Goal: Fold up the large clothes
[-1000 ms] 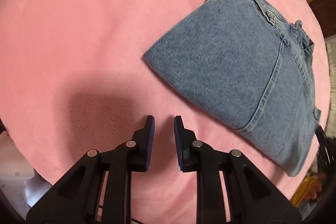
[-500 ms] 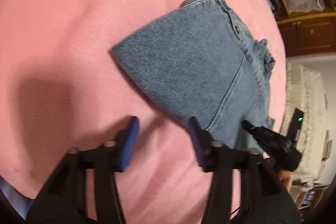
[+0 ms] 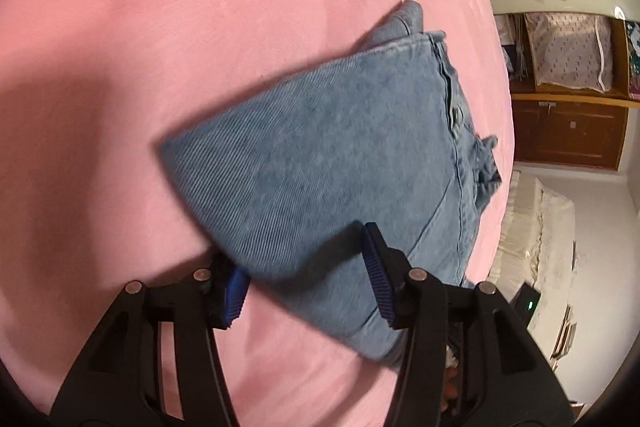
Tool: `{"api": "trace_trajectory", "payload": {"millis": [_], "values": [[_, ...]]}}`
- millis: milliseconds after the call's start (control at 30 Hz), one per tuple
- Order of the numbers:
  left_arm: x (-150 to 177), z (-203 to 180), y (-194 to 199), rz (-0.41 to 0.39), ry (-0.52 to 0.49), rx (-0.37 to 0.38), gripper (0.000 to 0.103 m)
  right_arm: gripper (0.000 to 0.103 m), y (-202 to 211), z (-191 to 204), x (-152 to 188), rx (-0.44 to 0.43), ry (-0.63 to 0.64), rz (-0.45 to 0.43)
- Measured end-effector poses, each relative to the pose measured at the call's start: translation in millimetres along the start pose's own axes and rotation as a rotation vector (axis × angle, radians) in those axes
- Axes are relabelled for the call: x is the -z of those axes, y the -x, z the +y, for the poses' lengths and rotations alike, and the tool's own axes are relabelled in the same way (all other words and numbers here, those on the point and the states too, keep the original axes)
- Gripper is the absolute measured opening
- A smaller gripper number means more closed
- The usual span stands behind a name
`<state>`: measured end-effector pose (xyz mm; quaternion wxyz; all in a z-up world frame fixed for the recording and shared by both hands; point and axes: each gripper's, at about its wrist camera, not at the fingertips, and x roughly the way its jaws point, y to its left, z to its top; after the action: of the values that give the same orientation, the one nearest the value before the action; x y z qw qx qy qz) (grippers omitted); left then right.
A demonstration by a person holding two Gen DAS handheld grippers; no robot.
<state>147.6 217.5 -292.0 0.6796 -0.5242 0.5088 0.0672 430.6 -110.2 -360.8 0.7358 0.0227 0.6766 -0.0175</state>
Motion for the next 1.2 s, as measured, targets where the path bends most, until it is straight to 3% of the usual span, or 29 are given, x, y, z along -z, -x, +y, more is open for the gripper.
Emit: {"api": "trace_trajectory", "payload": {"millis": [200,367,400,467,633,733,967,1067,1200], "values": [[-13.7,-15.8,-17.0,-0.037,0.019,-0.040,0.048,0.000,0.1,6.5,-0.8,0.055,0.022,-0.019],[-0.9,-23.9,-4.8,-0.113,-0.016,-0.072,0.023,0.000,3.5,24.6,8.9,0.084,0.024,-0.029],[0.5,-24.8,-1.1,-0.118,-0.011,-0.071,0.023,0.000,4.2,27.8,10.3,0.089,0.025,-0.031],[-2.2,-23.4,0.5,-0.091,0.015,-0.072,0.023,0.000,2.9,30.2,13.0,0.098,0.030,-0.035],[-24.4,7.7,-11.7,0.068,0.270,0.027,0.023,0.000,7.6,38.1,16.0,0.111,0.029,-0.044],[-22.6,9.4,-10.2,0.067,0.244,0.045,0.022,0.000,7.9,40.8,17.7,0.117,0.033,-0.056],[1.2,-28.3,11.1,-0.109,0.111,-0.086,0.009,0.000,8.0,29.6,28.1,0.064,0.064,-0.080],[29.3,-60.9,35.3,-0.270,0.045,-0.106,0.008,0.000,10.8,14.7,30.4,0.018,0.083,-0.084],[72.5,-124.8,60.9,-0.442,-0.145,-0.109,0.006,0.000,13.7,-4.1,34.8,-0.073,0.105,-0.099]]}}
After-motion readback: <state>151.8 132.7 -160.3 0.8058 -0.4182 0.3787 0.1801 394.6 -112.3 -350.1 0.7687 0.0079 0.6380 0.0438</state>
